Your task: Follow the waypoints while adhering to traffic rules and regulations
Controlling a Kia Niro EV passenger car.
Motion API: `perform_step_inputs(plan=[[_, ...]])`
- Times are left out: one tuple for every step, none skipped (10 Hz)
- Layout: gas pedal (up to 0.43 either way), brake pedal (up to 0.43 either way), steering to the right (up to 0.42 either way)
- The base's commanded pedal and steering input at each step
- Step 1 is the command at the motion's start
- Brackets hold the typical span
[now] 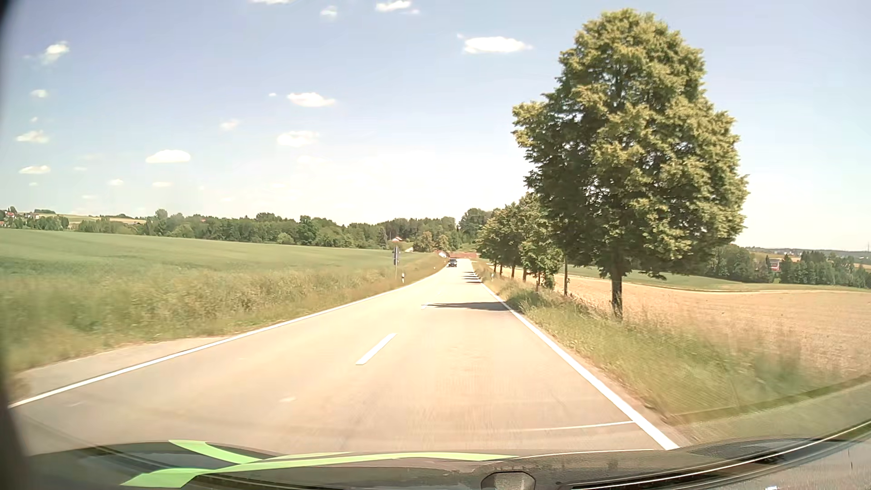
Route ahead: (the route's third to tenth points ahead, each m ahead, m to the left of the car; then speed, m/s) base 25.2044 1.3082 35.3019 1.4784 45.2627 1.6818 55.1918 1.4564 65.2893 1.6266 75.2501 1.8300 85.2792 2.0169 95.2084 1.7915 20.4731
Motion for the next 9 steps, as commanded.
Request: perform_step_inputs(plan=[[0.177,0.0,0.001],[0.177,0.0,0.001],[0.189,0.0,0.001],[0.189,0.0,0.001],[0.189,0.0,0.001],[0.189,0.0,0.001],[0.189,0.0,0.001],[0.189,0.0,0.001],[0.189,0.0,0.001]])
